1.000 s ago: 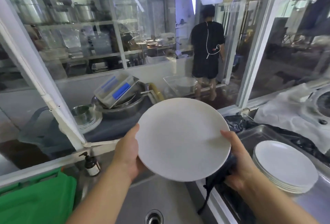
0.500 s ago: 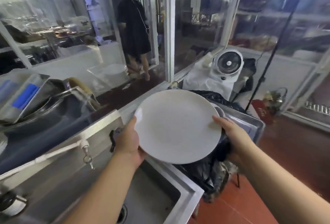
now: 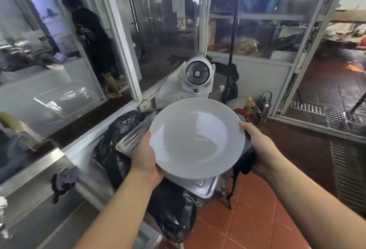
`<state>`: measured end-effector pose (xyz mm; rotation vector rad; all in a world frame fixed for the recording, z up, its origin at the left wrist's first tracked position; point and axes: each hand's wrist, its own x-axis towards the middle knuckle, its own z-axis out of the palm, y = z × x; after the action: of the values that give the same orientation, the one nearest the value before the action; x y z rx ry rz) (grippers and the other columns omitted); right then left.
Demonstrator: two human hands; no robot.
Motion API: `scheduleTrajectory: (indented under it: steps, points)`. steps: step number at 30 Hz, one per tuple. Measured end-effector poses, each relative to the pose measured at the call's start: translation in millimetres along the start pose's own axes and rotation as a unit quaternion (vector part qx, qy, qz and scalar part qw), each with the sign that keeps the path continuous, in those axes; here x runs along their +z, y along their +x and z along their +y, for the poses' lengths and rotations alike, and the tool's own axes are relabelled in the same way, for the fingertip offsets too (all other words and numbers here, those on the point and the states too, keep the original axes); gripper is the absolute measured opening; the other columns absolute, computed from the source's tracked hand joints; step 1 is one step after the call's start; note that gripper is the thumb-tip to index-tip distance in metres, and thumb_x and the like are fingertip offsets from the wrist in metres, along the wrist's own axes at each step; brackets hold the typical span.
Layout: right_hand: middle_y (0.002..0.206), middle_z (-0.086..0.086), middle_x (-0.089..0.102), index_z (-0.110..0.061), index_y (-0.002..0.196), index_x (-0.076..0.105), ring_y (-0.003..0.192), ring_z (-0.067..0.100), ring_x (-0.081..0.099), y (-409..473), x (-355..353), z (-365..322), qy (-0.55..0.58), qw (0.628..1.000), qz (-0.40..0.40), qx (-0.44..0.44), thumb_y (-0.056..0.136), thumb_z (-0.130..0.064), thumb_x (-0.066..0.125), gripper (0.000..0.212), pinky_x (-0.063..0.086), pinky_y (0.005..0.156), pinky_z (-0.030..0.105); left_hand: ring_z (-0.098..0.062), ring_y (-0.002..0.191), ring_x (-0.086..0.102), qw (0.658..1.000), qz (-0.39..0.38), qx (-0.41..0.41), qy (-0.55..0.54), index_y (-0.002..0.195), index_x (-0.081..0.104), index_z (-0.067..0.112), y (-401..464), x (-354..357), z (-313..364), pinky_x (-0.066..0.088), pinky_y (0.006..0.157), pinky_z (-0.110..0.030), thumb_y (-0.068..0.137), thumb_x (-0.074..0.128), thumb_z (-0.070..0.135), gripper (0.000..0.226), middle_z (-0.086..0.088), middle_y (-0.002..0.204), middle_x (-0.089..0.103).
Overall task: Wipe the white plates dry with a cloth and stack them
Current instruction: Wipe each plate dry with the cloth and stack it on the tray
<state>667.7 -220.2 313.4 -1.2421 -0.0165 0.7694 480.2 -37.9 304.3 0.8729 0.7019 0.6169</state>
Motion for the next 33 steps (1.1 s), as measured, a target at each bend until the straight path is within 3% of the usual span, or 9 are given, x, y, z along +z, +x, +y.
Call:
scheduleTrajectory:
  steps: [3,8,14,18,21,25,27,30,33]
  points:
    - [0.105,0.019,0.068,-0.005,0.119,0.073,0.093,0.038,0.064,22.6,-38.5,-29.5,0.015,1.000,0.015,0.006,0.088,-0.029,0.071,0.039,0.050,0.080,0.047,-0.042,0.132,0.062,1.000,-0.002,-0.015,-0.012,0.148,0.061,0.020,15.0,45.3,-22.4,0.044,0.117,-0.064,0.114,0.029,0.046,0.053,-0.016,0.143,0.068]
    - [0.101,0.020,0.076,-0.005,0.114,0.074,0.091,0.040,0.071,58.7,-75.4,-55.4,0.017,1.000,0.011,0.020,0.093,-0.025,0.070,0.030,0.055,0.083,0.050,-0.041,0.134,0.062,0.999,-0.007,-0.032,-0.020,0.149,0.061,0.022,41.8,87.6,-43.7,0.044,0.117,-0.063,0.113,0.029,0.050,0.055,-0.014,0.145,0.067]
    - [0.100,0.020,0.076,-0.003,0.122,0.072,0.082,0.037,0.073,113.2,-88.1,-59.0,0.015,0.999,-0.005,0.033,0.096,-0.018,0.067,0.031,0.056,0.082,0.049,-0.043,0.132,0.062,0.998,0.023,-0.047,-0.035,0.146,0.064,0.019,90.3,101.3,-61.0,0.042,0.117,-0.066,0.114,0.037,0.043,0.049,-0.014,0.143,0.068]
    - [0.093,0.018,0.076,-0.003,0.114,0.073,0.076,0.034,0.072,159.2,-82.9,-61.4,-0.015,0.999,-0.004,0.032,0.097,-0.014,0.064,0.023,0.056,0.071,0.043,-0.043,0.126,0.067,0.997,0.054,-0.052,-0.029,0.141,0.068,0.020,129.5,103.7,-68.9,0.048,0.110,-0.069,0.110,0.048,0.043,0.043,-0.014,0.139,0.071]
    - [0.101,0.023,0.073,0.004,0.121,0.069,0.090,0.038,0.069,199.4,-69.4,-59.6,-0.049,0.998,-0.013,0.022,0.097,-0.009,0.063,0.027,0.054,0.081,0.049,-0.042,0.118,0.071,0.994,0.085,-0.058,-0.026,0.135,0.072,0.024,159.1,96.1,-71.3,0.054,0.099,-0.072,0.102,0.063,0.045,0.041,-0.010,0.132,0.075]
    - [0.094,0.020,0.068,-0.005,0.094,0.069,0.079,0.032,0.068,251.6,-45.7,-50.0,-0.085,0.994,-0.056,0.037,0.096,-0.006,0.064,0.005,0.053,0.070,0.041,-0.037,0.099,0.079,0.987,0.142,-0.061,-0.032,0.122,0.077,0.026,196.3,77.4,-66.7,0.063,0.080,-0.061,0.104,0.058,0.046,0.033,-0.009,0.118,0.080]
    - [0.094,0.018,0.074,-0.010,0.083,0.073,0.077,0.030,0.073,276.1,-35.1,-42.1,-0.111,0.990,-0.075,0.041,0.097,-0.007,0.064,0.016,0.058,0.066,0.038,-0.037,0.096,0.080,0.985,0.164,-0.042,-0.027,0.121,0.078,0.025,210.3,67.6,-63.5,0.063,0.076,-0.058,0.106,0.060,0.039,0.028,-0.009,0.115,0.081]
    - [0.103,0.022,0.077,-0.003,0.099,0.075,0.087,0.035,0.075,305.7,-17.8,-32.1,-0.152,0.982,-0.100,0.047,0.092,-0.007,0.068,0.010,0.059,0.075,0.043,-0.038,0.104,0.078,0.982,0.182,-0.037,-0.030,0.127,0.076,0.025,226.7,48.4,-62.4,0.063,0.079,-0.059,0.107,0.061,0.036,0.027,-0.010,0.120,0.079]
    - [0.106,0.030,0.073,0.002,0.111,0.069,0.094,0.040,0.074,332.0,0.2,-20.2,-0.190,0.972,-0.118,0.073,0.084,-0.009,0.075,0.031,0.057,0.085,0.053,-0.037,0.107,0.077,0.974,0.216,-0.054,-0.050,0.128,0.075,0.028,236.4,28.8,-65.0,0.063,0.084,-0.061,0.108,0.058,0.041,0.029,-0.008,0.123,0.079]
